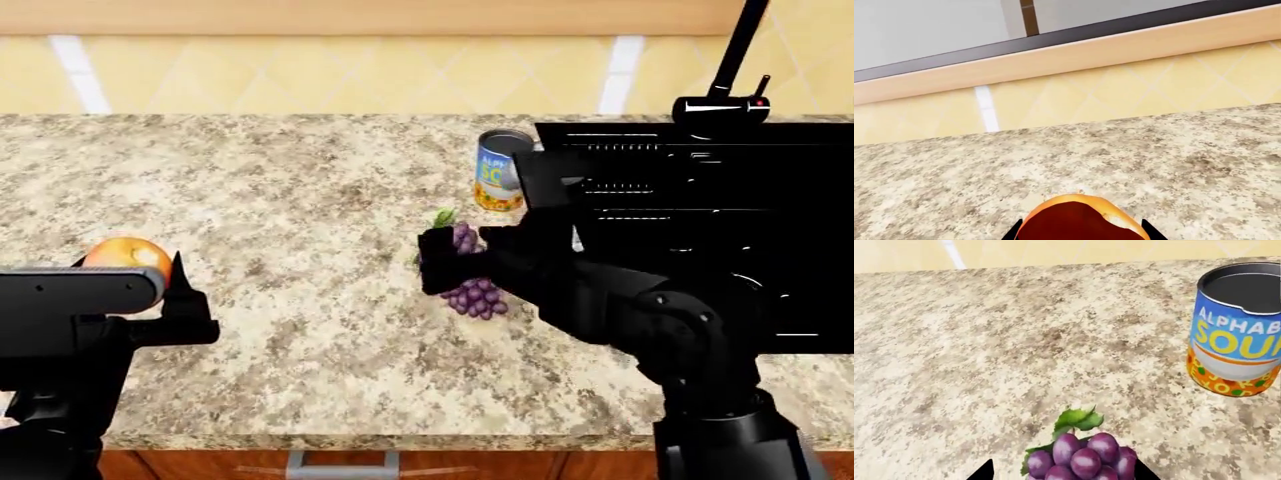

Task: Pick up the fruits and vegetables and place them in the sink. Turn on the sink faucet to wash them. Then turn the sink off and put them in the tray.

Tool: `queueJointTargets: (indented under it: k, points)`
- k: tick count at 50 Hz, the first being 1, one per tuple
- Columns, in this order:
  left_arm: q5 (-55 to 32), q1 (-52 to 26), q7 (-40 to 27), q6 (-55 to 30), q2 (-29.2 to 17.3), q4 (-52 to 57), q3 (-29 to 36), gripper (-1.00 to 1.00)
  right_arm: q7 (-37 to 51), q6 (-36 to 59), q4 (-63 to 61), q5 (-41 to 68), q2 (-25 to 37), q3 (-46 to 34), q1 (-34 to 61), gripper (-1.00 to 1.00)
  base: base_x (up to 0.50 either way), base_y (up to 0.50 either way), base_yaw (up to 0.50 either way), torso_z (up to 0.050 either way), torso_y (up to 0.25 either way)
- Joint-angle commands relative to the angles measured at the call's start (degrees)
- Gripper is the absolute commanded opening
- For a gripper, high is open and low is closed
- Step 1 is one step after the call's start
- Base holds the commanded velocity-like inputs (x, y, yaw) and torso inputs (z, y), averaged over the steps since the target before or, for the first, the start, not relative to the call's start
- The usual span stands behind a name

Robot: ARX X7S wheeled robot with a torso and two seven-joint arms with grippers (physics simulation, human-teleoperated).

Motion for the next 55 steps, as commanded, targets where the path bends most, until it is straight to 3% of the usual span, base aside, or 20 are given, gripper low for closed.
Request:
queueJointTargets:
  k: [1, 11, 12, 16, 21, 28, 36, 38, 44, 55]
  points:
    - [-0.8, 0.5, -0.4, 0.9, -0.1, -0.2, -0.7, -1.00, 1.7, 10.0, 9.1, 9.6, -4.1, 5.4, 0.2, 1.00, 0.00, 0.00, 0.00, 0.000, 0.000]
    - [-1.2, 0.3, -0.5, 0.5, -0.3, 0.5, -0.4, -1.00, -5.6, 3.6, 19.5, 0.8, -3.4, -5.3, -1.0, 1.00, 0.00, 0.00, 0.00, 0.000, 0.000]
    - [-1.2, 0.3, -0.5, 0.4, -0.4, 0.5, -0.4, -1.00, -6.2, 3.1, 20.0, 0.2, -3.4, -6.2, -1.1, -1.00, 0.00, 0.00, 0.00, 0.000, 0.000]
    - [-1.3, 0.3, -0.5, 0.4, -0.4, 0.5, -0.3, -1.00, -8.3, 2.6, 18.5, -1.4, -2.5, -10.3, -2.3, -1.00, 0.00, 0.00, 0.01, 0.000, 0.000]
    - [-1.4, 0.3, -0.6, 0.3, -0.5, 0.6, -0.4, -1.00, -10.4, 2.0, 7.7, -1.1, 0.0, -14.0, -4.8, -1.00, 0.00, 0.00, 0.00, 0.000, 0.000]
    - [-2.1, -2.6, -0.3, -1.9, -1.9, 1.4, 0.8, -1.00, -3.6, 3.3, -11.2, 6.6, 1.9, -4.2, -2.6, -1.00, 0.00, 0.00, 0.00, 0.000, 0.000]
    - [-10.9, -21.3, 7.9, -12.2, -5.8, -0.3, 6.9, -1.00, 9.2, 10.5, -23.6, 21.2, 2.6, 8.9, 2.7, -1.00, 0.00, 0.00, 0.00, 0.000, 0.000]
    - [-13.5, -28.0, 10.5, -15.7, -6.1, -2.3, 9.4, -1.00, 18.1, 14.1, -20.7, 29.1, 2.3, 13.7, 4.3, -1.00, 0.00, 0.00, 0.00, 0.000, 0.000]
    - [-13.9, -42.5, 16.6, -19.6, -6.2, -8.1, 18.5, -1.00, 30.9, 15.2, -18.1, 40.4, 4.6, 19.1, 6.5, -1.00, 0.00, 0.00, 0.00, 0.000, 0.000]
    - [-13.7, -53.9, 20.3, -21.0, -2.2, -14.2, 24.8, -1.00, 31.8, 14.4, -23.8, 38.6, 9.1, 19.7, 9.7, -1.00, 0.00, 0.00, 0.00, 0.000, 0.000]
